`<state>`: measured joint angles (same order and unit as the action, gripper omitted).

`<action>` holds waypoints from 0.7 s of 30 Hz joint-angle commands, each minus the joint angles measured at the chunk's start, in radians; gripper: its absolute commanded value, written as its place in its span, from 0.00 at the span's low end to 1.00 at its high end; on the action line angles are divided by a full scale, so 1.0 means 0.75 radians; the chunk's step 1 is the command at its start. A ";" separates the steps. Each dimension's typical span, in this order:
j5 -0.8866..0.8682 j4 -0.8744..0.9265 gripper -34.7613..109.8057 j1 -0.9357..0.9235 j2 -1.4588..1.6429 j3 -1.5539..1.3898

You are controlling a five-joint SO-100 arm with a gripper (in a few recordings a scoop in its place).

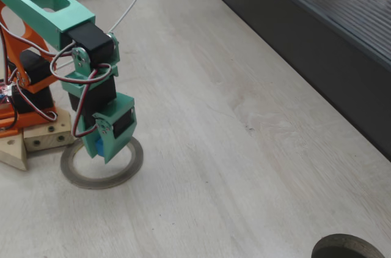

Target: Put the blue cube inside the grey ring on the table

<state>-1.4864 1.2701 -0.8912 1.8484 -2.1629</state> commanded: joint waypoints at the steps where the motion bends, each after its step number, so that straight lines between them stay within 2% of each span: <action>1: -0.004 0.006 0.25 -0.022 0.057 -0.025; 21: -0.004 0.006 0.25 -0.025 0.078 -0.186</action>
<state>-1.4880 1.2701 -0.9004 1.8730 -2.2856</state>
